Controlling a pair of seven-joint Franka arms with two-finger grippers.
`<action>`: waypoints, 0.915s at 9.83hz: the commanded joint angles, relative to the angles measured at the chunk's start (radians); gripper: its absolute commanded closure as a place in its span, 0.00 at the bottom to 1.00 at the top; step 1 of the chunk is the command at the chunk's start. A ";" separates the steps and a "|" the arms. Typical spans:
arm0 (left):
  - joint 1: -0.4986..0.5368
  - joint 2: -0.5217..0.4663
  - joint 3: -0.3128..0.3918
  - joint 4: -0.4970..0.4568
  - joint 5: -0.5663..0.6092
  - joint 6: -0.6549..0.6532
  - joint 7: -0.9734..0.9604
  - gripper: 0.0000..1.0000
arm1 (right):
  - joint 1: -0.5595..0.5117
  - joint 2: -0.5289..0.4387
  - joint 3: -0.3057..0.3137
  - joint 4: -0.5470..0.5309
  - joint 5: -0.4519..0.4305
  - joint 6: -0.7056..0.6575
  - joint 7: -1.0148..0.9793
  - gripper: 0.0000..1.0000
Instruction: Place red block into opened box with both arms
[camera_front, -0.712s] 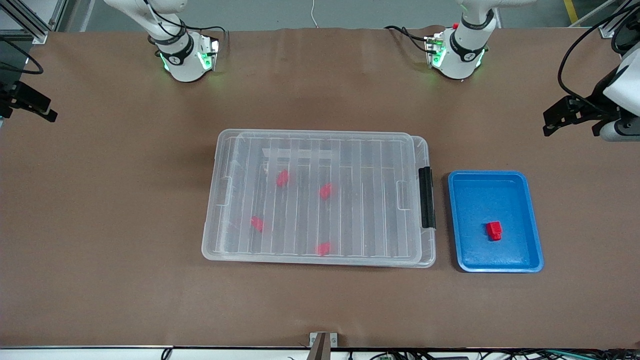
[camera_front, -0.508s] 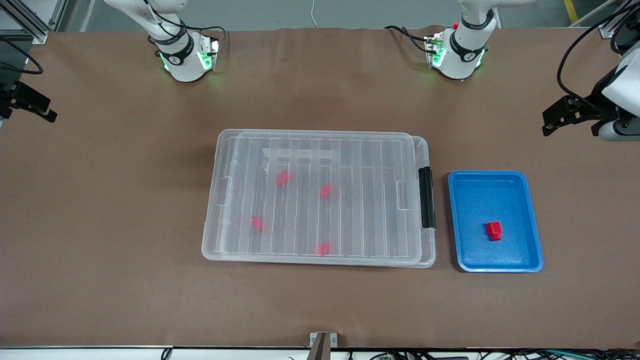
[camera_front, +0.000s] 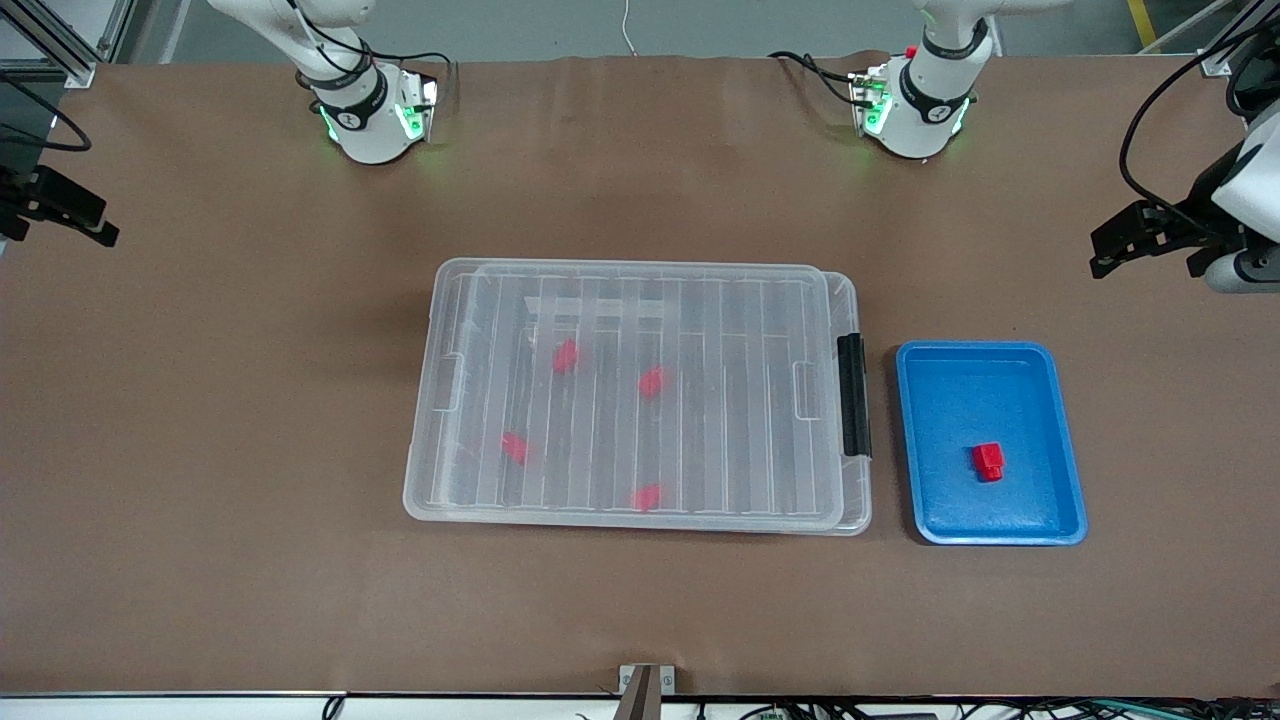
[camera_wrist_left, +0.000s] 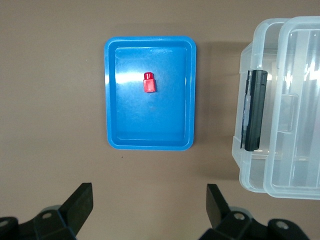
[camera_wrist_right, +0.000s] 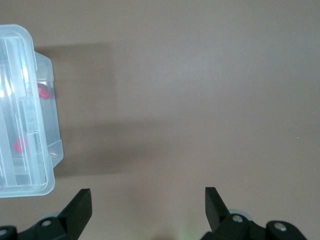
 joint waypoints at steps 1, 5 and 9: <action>0.028 0.091 0.001 -0.009 0.045 0.090 -0.002 0.00 | 0.065 0.066 0.029 -0.015 0.018 0.015 0.003 0.00; 0.058 0.318 0.001 -0.009 0.115 0.312 -0.002 0.00 | 0.140 0.301 0.153 -0.017 0.056 0.286 0.180 0.00; 0.083 0.449 0.001 -0.024 0.113 0.462 -0.019 0.00 | 0.209 0.450 0.204 -0.030 0.012 0.441 0.266 0.00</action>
